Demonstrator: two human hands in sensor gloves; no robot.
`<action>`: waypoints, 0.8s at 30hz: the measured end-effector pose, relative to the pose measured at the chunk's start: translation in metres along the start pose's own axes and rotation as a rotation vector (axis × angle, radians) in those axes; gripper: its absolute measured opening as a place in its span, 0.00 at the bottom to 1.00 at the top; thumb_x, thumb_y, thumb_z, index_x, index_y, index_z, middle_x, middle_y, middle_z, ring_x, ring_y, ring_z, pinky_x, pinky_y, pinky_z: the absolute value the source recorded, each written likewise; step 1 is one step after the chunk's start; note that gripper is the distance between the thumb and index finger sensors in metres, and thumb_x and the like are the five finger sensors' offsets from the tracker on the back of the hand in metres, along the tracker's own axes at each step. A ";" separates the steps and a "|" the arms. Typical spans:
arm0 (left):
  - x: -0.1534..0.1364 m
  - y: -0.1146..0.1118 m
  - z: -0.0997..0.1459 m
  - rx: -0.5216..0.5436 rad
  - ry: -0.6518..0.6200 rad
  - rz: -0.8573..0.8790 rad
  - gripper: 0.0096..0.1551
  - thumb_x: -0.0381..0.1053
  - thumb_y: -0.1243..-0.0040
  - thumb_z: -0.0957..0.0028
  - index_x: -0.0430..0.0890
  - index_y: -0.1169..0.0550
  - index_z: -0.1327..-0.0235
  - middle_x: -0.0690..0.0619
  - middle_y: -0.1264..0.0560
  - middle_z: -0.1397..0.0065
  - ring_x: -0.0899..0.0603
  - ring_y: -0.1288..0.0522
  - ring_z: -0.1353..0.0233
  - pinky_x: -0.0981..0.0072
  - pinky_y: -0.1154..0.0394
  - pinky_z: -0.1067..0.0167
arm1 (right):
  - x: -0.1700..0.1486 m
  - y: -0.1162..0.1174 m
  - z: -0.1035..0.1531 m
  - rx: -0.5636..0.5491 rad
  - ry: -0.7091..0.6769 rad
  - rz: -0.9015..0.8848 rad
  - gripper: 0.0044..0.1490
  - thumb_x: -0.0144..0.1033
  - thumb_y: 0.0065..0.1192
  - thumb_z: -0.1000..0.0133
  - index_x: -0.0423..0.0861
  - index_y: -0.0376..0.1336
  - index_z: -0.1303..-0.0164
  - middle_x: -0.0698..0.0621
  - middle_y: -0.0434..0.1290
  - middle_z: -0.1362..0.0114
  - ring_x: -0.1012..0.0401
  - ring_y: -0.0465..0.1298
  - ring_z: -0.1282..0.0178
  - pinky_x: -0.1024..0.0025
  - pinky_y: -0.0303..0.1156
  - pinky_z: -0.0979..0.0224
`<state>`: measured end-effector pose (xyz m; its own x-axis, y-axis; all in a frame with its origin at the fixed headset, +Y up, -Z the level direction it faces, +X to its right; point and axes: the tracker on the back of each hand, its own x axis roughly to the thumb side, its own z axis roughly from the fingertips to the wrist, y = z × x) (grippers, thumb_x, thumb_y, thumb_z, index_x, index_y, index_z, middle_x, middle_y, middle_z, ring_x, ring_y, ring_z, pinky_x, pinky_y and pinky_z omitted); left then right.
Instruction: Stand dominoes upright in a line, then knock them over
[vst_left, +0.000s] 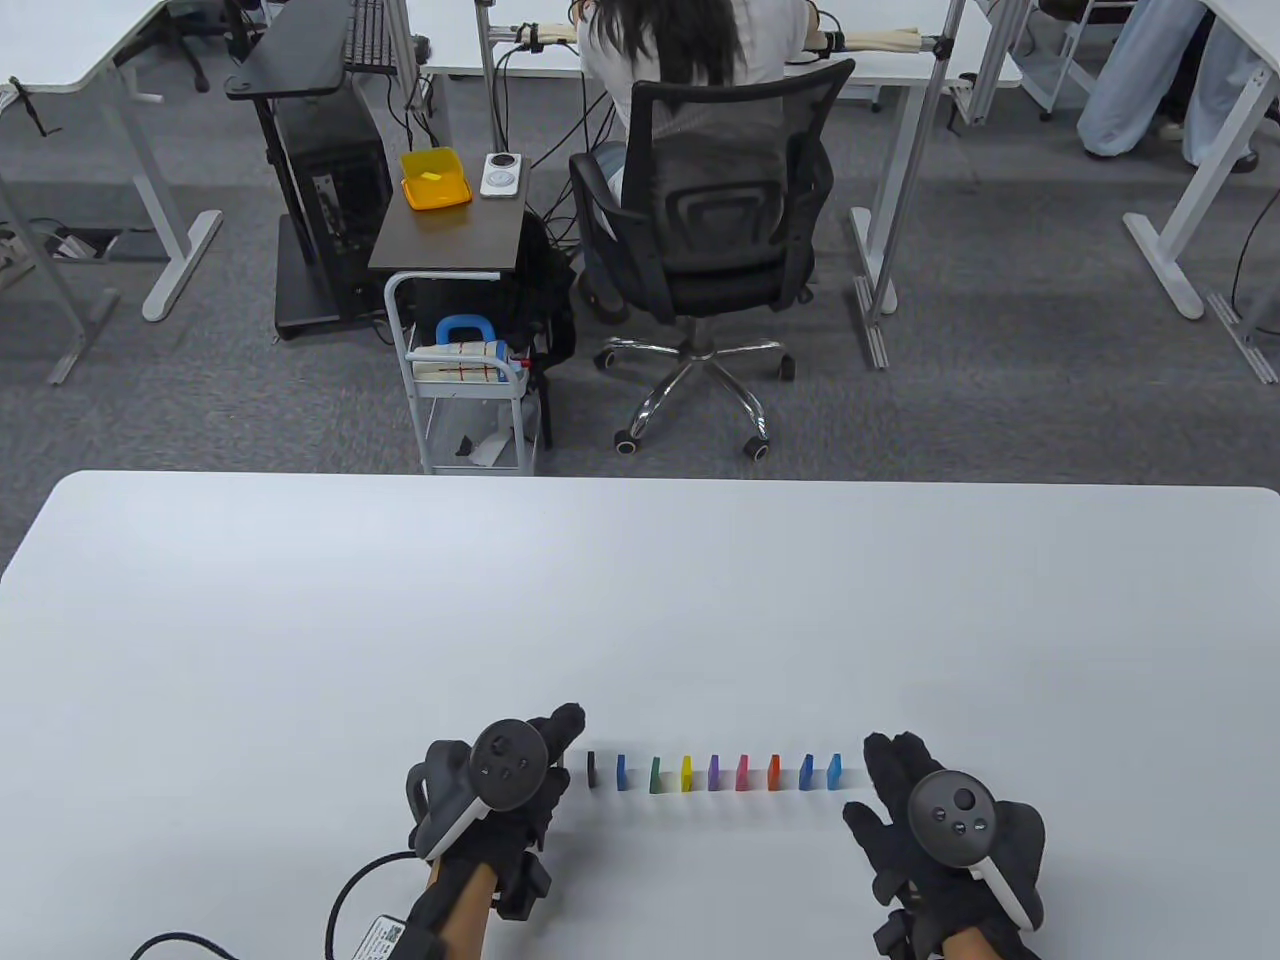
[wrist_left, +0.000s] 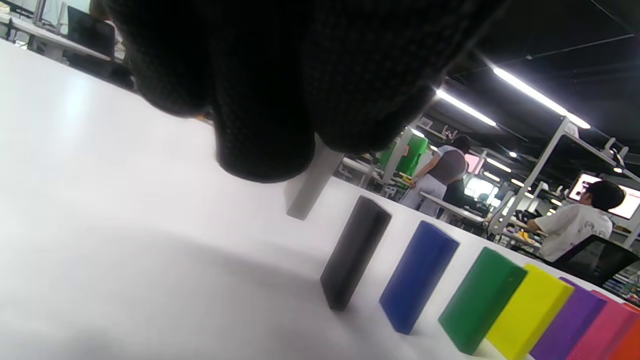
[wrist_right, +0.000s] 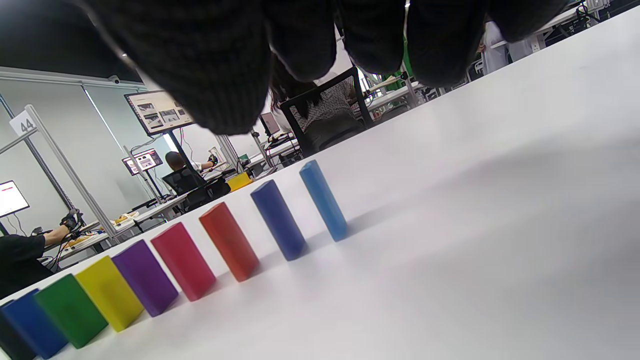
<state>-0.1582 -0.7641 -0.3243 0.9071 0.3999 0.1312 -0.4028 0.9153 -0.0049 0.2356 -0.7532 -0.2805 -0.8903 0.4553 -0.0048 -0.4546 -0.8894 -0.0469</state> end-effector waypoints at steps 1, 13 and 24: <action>-0.003 -0.003 -0.002 -0.020 0.013 0.015 0.38 0.46 0.22 0.62 0.61 0.26 0.36 0.59 0.16 0.35 0.49 0.09 0.46 0.53 0.17 0.37 | 0.000 0.000 0.000 0.000 0.000 0.000 0.47 0.50 0.70 0.53 0.46 0.60 0.24 0.37 0.59 0.20 0.36 0.67 0.25 0.34 0.60 0.25; -0.009 -0.024 -0.011 -0.094 0.047 0.049 0.40 0.44 0.25 0.59 0.62 0.31 0.33 0.57 0.19 0.32 0.45 0.10 0.42 0.50 0.19 0.34 | 0.000 0.000 0.000 0.004 0.001 -0.001 0.46 0.50 0.70 0.53 0.46 0.61 0.24 0.37 0.59 0.19 0.36 0.67 0.25 0.34 0.60 0.25; -0.003 -0.026 -0.012 -0.121 0.042 0.032 0.38 0.44 0.28 0.57 0.62 0.31 0.33 0.57 0.20 0.30 0.45 0.11 0.41 0.48 0.19 0.33 | 0.001 -0.001 0.000 0.004 -0.008 -0.006 0.46 0.51 0.69 0.53 0.46 0.61 0.24 0.38 0.60 0.19 0.36 0.67 0.25 0.34 0.60 0.25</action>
<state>-0.1486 -0.7884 -0.3366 0.8993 0.4285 0.0877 -0.4163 0.9001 -0.1285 0.2354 -0.7525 -0.2804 -0.8877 0.4604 0.0031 -0.4601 -0.8868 -0.0432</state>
